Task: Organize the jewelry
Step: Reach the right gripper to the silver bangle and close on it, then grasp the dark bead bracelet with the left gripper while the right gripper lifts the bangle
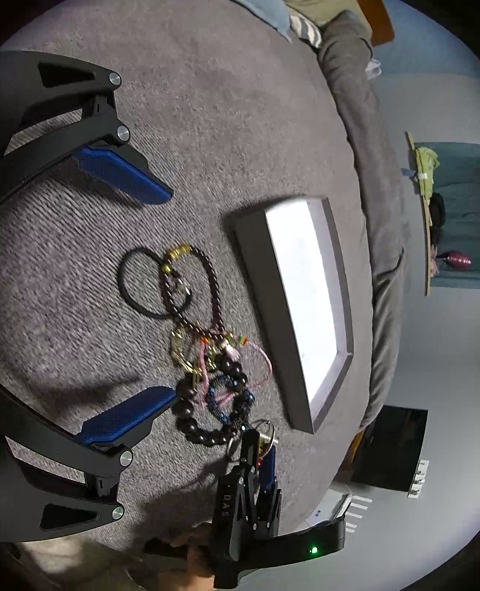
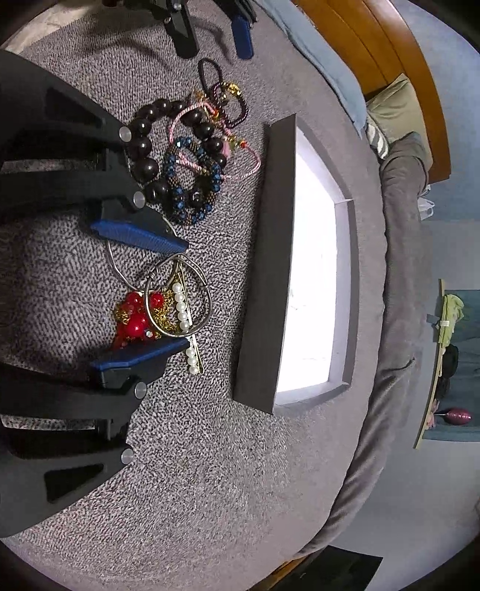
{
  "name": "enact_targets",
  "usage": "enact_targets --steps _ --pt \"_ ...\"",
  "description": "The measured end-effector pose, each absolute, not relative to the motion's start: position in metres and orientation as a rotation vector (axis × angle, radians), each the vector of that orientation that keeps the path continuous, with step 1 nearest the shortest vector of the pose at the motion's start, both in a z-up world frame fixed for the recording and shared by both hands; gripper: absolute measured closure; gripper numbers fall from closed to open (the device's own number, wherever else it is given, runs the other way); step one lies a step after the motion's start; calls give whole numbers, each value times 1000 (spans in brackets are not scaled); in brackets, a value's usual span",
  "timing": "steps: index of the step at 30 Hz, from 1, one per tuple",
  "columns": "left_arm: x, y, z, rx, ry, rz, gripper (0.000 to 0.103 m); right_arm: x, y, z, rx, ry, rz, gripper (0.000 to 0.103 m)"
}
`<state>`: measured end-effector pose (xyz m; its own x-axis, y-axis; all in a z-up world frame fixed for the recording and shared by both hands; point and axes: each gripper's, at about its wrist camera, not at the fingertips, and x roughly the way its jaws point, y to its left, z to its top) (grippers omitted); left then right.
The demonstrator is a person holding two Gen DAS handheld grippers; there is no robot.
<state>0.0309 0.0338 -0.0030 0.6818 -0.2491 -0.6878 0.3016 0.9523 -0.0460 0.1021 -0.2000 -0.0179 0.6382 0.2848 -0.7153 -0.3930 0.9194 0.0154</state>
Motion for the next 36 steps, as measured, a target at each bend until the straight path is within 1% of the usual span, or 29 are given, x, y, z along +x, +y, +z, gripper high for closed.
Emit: enact_targets --steps 5,6,10,11,13,18,22,24,25,29,31,32,33,36 --pt "51 19 -1 73 768 -347 8 92 -211 -14 -117 781 403 56" --pt "56 14 3 79 761 -357 10 90 -212 -14 -116 780 404 56" --pt "78 -2 7 93 775 -404 33 86 -213 -11 -115 773 410 56" --pt "81 -4 6 95 781 -408 35 85 -213 -11 -114 772 411 56" --pt "89 -9 3 101 801 -398 41 84 -214 -9 -108 764 413 56" --pt "79 -3 4 129 779 -343 42 79 -218 -5 -104 743 417 56" --pt "71 20 3 114 790 -280 42 78 -218 -2 -100 731 418 56" --pt "73 32 -2 103 821 -257 46 78 -219 -1 -97 727 418 56" --pt "76 36 -6 97 843 -246 52 78 -219 -1 -97 726 417 56" --pt "82 46 -20 62 907 -249 66 78 -219 1 -95 720 409 56" --pt "83 49 -23 64 904 -236 82 78 -220 2 -94 718 407 56" --pt "82 51 -23 58 901 -232 86 79 -220 2 -94 719 405 56" --pt "82 54 -23 37 897 -238 93 79 -220 2 -92 720 403 56" --pt "79 61 -19 4 877 -253 95 79 -221 2 -90 720 401 56"
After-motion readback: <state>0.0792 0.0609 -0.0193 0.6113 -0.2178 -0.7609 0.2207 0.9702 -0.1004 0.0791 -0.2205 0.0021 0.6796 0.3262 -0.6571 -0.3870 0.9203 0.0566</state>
